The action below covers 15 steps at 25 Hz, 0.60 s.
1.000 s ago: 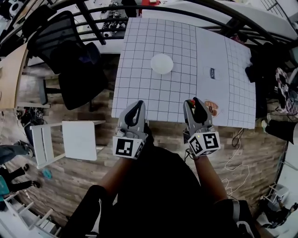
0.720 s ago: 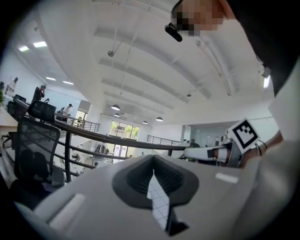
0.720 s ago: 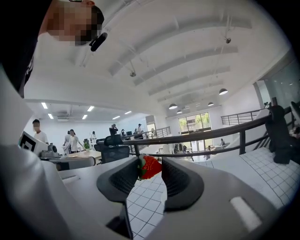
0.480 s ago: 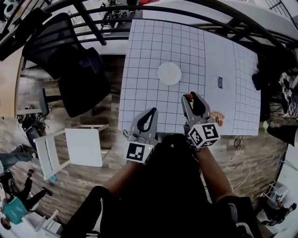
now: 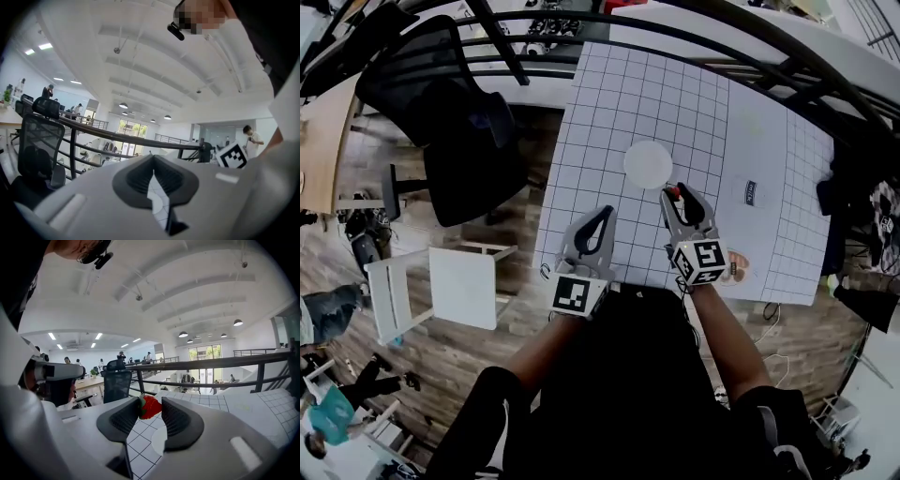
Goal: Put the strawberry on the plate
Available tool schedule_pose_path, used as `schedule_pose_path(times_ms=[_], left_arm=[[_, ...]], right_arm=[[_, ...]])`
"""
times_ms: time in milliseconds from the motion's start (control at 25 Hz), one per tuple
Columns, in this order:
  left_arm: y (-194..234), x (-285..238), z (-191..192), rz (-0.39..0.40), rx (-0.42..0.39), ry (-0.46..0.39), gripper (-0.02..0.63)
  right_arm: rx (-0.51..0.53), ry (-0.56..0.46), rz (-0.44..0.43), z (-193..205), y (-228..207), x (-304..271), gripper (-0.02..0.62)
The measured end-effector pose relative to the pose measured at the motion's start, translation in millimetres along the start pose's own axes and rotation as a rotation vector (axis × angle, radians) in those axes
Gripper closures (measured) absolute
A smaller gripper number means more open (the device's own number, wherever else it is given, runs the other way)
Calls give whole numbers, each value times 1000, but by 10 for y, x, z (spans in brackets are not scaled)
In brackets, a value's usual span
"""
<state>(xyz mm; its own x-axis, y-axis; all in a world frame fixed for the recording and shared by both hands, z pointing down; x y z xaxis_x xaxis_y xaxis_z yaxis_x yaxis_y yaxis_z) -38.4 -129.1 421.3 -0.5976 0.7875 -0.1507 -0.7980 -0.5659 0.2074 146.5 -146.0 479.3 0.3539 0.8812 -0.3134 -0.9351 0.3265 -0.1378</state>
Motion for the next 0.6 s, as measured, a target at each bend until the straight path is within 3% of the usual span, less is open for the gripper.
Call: schedule_pose_path(times_ms=[240, 400, 600], left_arm=[[65, -437, 57, -66, 10, 13, 598], [72, -641, 133, -72, 18, 13, 598], [21, -784, 259, -84, 30, 46, 598]], right_arm=[[18, 80, -45, 246, -300, -339, 443], [-47, 171, -61, 478, -458, -573, 443], [-26, 248, -88, 731, -593, -820, 443]])
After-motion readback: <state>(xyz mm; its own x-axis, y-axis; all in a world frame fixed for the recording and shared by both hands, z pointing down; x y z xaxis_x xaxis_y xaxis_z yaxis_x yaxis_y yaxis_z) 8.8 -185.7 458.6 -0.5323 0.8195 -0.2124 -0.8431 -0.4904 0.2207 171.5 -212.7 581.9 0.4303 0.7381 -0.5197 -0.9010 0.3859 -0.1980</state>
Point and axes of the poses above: the fingertips, and each gripper's own axes: x backward along the fingers, y to its left, z out of its underside, the point moved 5 cm from there along x, backward along the fingers, and after that the axes turned 3 degrees about -z, right-handed, at the moved point
